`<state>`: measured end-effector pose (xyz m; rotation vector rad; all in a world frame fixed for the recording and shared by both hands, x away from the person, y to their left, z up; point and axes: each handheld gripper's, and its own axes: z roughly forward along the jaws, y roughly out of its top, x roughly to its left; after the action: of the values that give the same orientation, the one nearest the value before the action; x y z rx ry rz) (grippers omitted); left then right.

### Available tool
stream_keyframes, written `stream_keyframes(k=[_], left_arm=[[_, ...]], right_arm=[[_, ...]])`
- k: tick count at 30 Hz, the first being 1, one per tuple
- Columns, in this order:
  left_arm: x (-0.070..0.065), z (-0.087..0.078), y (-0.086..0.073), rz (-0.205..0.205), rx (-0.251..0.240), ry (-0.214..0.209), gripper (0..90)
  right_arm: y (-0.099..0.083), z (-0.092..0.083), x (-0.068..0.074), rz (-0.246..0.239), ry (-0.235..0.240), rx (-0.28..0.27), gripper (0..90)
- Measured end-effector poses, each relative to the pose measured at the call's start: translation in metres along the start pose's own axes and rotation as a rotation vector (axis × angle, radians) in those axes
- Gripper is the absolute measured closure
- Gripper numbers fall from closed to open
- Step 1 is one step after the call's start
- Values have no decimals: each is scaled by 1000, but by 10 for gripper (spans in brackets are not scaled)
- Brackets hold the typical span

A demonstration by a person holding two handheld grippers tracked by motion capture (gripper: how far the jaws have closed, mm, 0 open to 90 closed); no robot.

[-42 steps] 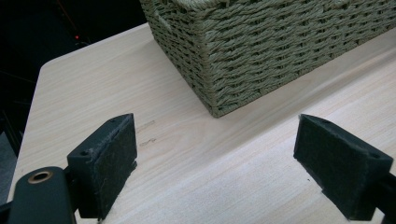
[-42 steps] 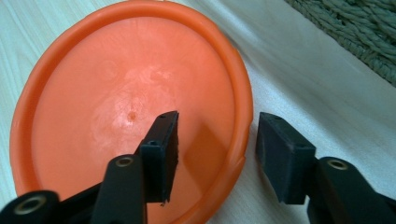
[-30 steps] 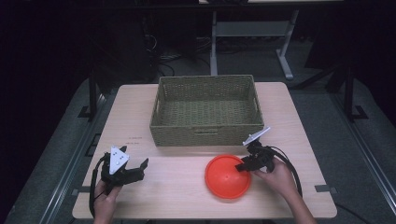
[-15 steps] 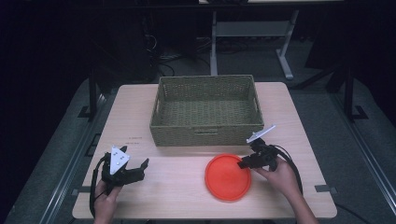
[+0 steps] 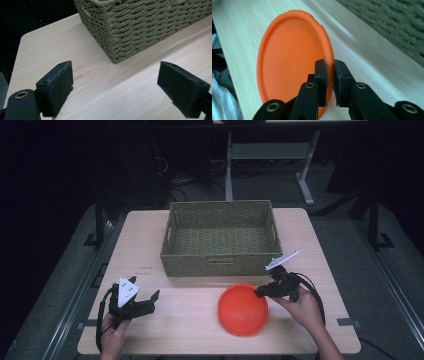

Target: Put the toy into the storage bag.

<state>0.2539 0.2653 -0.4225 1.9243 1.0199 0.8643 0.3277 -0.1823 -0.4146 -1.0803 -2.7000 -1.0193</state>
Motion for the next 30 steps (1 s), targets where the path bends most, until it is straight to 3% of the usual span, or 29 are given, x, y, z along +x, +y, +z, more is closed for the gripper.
stream_keyframes(k=[30], left_arm=[[0, 0, 0, -2, 0, -1, 128]], right_arm=[[18, -28, 17, -38, -4, -32, 822]])
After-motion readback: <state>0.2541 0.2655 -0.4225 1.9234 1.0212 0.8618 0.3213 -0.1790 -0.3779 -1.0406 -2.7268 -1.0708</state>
